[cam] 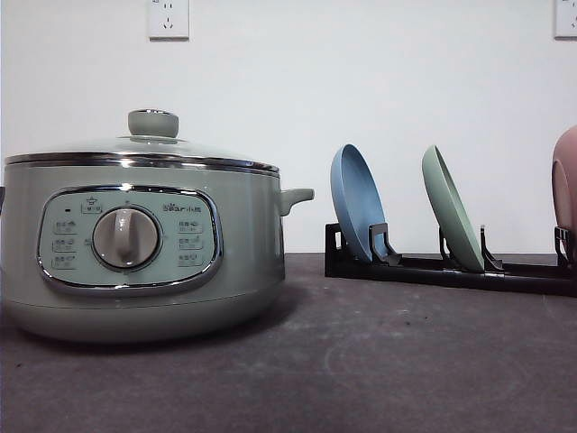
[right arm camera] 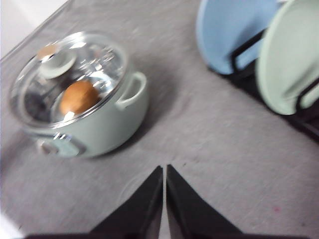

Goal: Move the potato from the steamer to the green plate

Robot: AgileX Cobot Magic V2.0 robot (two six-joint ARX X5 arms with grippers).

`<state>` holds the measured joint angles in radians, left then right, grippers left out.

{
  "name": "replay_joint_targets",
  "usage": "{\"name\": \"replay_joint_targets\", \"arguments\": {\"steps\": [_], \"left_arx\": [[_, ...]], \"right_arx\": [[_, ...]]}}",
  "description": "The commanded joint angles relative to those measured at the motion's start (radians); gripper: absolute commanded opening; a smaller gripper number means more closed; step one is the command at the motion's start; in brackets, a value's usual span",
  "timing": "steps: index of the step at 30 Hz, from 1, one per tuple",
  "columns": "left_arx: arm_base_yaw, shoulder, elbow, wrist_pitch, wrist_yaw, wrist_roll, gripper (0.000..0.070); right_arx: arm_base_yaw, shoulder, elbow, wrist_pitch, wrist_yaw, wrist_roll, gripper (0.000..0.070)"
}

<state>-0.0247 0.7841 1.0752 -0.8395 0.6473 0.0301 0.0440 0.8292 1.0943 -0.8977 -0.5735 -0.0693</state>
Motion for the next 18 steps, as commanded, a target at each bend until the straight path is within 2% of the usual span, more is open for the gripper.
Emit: {"name": "replay_joint_targets", "arguments": {"steps": [1,8,9,10,11,14,15,16,18], "left_arx": [[-0.009,0.007,0.021,-0.010,0.007,0.036,0.0000],[-0.020,0.008,0.021,-0.020,0.006,0.038,0.0010],[-0.020,0.008,0.021,-0.015,0.006,0.037,0.0052],[-0.020,0.008,0.021,-0.011,0.006,0.037,0.0116],[-0.020,0.008,0.021,-0.007,0.006,0.036,0.0199],[-0.020,0.008,0.021,-0.005,0.006,0.036,0.0535],[-0.020,0.008,0.021,-0.005,0.006,0.036,0.0614],[-0.020,0.008,0.021,-0.005,0.006,0.036,0.0660],[-0.020,0.008,0.021,-0.005,0.006,0.036,0.0683]], "right_arx": [[0.015,0.008,0.019,-0.003,-0.005,-0.029,0.0000],[0.033,0.006,0.019,-0.001,-0.002,-0.028,0.0004],[0.033,0.006,0.019,0.000,-0.002,-0.028,0.0040],[0.033,0.006,0.019,0.002,-0.001,-0.026,0.0111],[0.033,0.006,0.019,0.003,-0.001,-0.023,0.0212],[0.033,0.006,0.019,0.007,0.005,-0.016,0.0526],[0.033,0.006,0.019,0.007,0.014,-0.016,0.0551],[0.033,0.006,0.019,0.007,0.024,-0.016,0.0561],[0.033,0.006,0.019,0.007,0.032,-0.016,0.0561]]}}
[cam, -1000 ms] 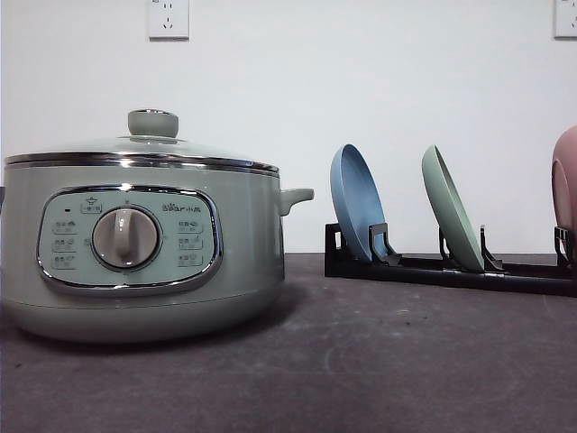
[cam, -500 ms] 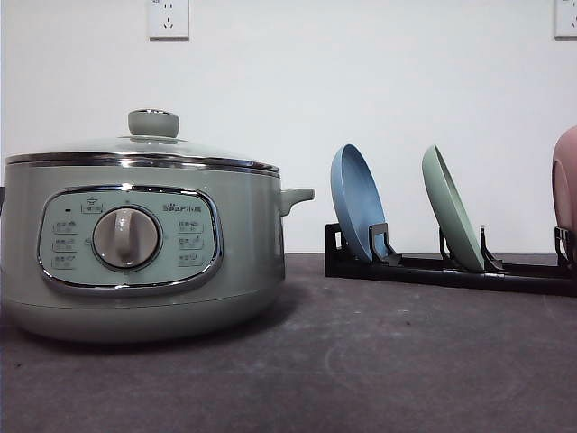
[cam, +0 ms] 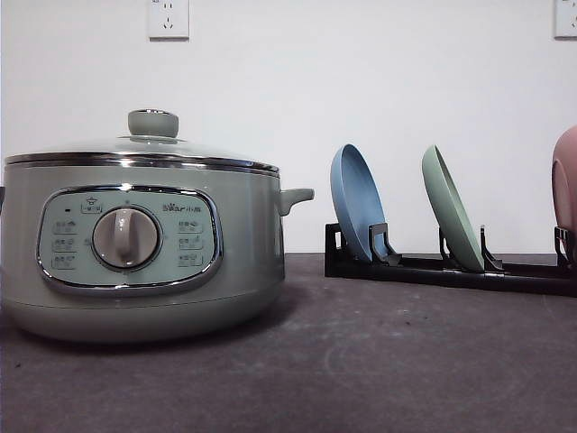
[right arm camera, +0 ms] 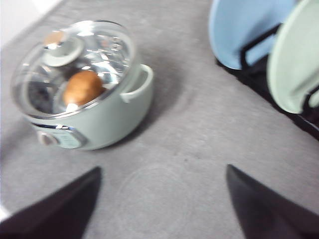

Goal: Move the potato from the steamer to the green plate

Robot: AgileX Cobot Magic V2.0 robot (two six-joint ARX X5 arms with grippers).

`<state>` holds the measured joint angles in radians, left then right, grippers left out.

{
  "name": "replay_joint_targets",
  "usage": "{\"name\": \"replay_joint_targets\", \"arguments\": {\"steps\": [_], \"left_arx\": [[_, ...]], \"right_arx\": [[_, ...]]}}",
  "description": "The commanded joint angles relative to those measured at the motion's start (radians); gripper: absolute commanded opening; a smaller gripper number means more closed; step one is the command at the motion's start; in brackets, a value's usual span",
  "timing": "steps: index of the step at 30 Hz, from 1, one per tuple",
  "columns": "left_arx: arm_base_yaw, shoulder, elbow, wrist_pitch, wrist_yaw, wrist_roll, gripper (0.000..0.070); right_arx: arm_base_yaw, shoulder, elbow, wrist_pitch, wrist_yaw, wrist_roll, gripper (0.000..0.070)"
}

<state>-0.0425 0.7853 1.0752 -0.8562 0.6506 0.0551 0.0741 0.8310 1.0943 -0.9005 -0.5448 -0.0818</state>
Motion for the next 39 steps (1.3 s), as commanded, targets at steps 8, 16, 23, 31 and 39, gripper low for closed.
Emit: {"name": "replay_joint_targets", "arguments": {"steps": [8,16,23,31,39], "left_arx": [[-0.002,0.006,0.021,0.012,0.003,0.011,0.0682],[-0.002,0.006,0.021,0.016,0.003,0.011,0.0677],[-0.002,0.006,0.021,0.016,0.003,0.011,0.0677],[-0.002,0.006,0.021,0.015,0.003,0.011,0.0677],[-0.002,0.006,0.021,0.015,0.003,0.011,0.0677]], "right_arx": [[0.003,0.005,0.019,0.010,0.004,0.011,0.0561],[0.003,0.013,0.019,0.060,0.004,0.091,0.0561],[0.003,0.066,0.022,0.188,0.003,0.219,0.0561],[0.003,0.282,0.171,0.250,0.028,0.262,0.0559],[0.003,0.562,0.419,0.253,0.064,0.262,0.0559]]}}
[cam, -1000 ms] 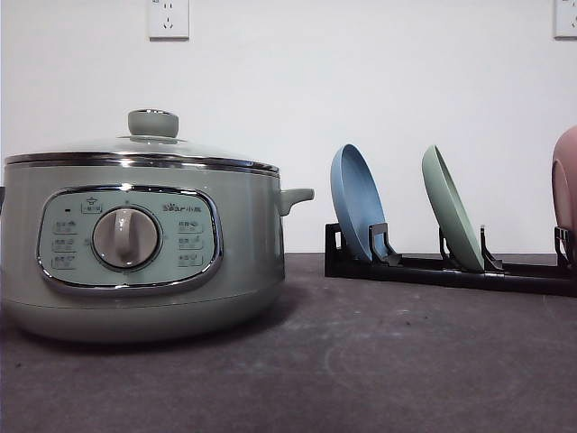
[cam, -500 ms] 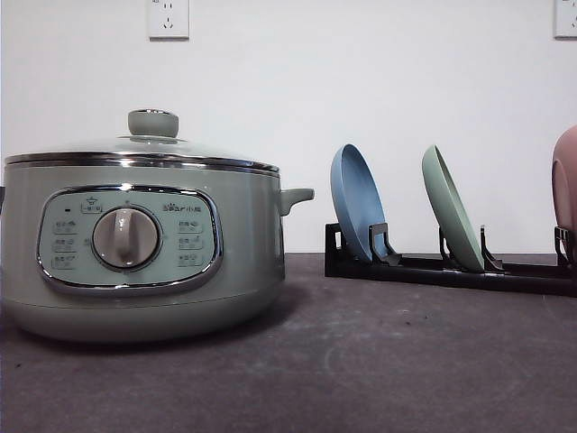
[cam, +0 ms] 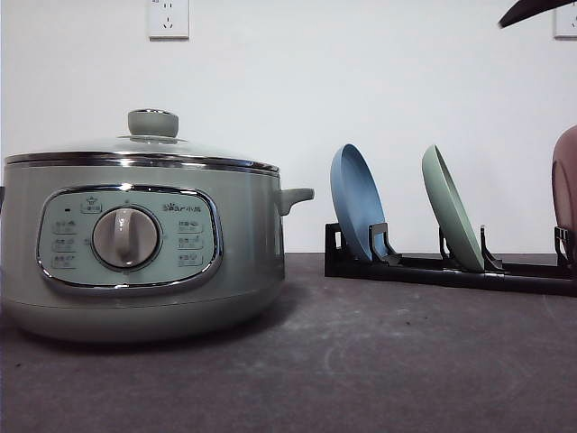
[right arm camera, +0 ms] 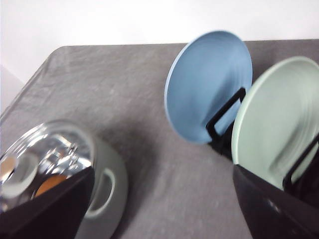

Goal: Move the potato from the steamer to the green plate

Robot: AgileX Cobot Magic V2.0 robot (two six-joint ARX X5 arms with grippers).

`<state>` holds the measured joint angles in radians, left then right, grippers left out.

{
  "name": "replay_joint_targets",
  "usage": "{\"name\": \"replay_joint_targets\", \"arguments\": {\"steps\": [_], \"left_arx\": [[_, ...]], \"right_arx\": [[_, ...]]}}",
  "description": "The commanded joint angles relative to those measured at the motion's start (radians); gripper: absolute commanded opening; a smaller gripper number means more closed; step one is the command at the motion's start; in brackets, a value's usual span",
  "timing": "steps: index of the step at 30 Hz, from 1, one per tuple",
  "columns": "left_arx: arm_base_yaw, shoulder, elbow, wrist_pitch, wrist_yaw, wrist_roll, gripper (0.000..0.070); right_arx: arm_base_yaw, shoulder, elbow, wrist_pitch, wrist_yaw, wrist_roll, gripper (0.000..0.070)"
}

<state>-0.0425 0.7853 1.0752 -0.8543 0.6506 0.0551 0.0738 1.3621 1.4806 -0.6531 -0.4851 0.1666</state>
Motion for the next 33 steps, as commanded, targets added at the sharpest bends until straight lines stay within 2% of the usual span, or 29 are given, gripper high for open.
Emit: {"name": "replay_joint_targets", "arguments": {"steps": [1,11,25,33], "left_arx": [[-0.002,0.006,0.021,0.013,0.003,0.011,0.0677],[-0.002,0.006,0.021,0.013,0.003,0.011,0.0677],[-0.002,0.006,0.021,0.008,0.003,0.011,0.0677],[-0.002,0.006,0.021,0.008,0.003,0.008,0.0677]], "right_arx": [[0.003,0.065,0.061,0.006,0.013,0.015,0.0559],[0.003,0.314,0.221,0.038,0.077,0.018,0.0558],[0.004,0.522,0.230,0.152,0.101,0.076,0.0523],[0.004,0.580,0.230,0.168,0.101,0.089,0.0385]]}}
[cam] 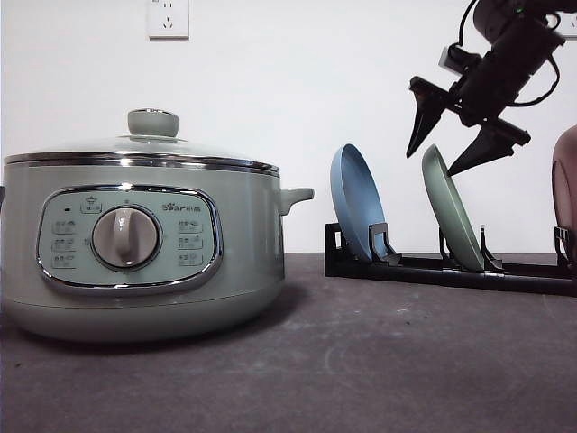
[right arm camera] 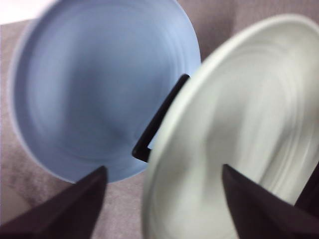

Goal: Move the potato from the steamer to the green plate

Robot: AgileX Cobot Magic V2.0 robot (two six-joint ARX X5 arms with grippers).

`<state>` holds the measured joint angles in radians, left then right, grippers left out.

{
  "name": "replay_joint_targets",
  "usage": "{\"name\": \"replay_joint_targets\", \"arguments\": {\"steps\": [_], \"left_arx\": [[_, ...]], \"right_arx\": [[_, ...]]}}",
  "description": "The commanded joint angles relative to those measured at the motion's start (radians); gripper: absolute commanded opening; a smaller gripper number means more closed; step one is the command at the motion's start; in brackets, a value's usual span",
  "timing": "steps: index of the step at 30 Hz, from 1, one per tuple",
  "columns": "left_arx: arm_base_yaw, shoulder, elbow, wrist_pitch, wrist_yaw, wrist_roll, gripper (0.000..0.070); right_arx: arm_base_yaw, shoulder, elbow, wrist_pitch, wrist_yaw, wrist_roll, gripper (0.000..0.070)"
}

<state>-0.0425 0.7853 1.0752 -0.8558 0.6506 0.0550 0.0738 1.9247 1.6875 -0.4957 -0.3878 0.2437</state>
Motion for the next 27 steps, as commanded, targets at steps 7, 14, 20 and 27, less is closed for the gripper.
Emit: {"name": "replay_joint_targets", "arguments": {"steps": [7,14,20,27], "left_arx": [[-0.002,0.006,0.021,0.010,0.003,0.008,0.0677],[-0.002,0.006,0.021,0.010,0.003,0.008,0.0677],[-0.002,0.006,0.021,0.010,0.003,0.008,0.0677],[-0.002,0.006,0.021,0.010,0.003,0.008,0.0677]], "right_arx": [[0.003,0.019,0.023,0.023,0.002,0.012,0.0190],[0.003,0.019,0.023,0.023,-0.007,0.015,0.0082],[0.003,0.019,0.023,0.024,-0.031,0.020,0.0010],[0.003,0.015,0.024,0.023,-0.040,0.038,0.0009]]}}
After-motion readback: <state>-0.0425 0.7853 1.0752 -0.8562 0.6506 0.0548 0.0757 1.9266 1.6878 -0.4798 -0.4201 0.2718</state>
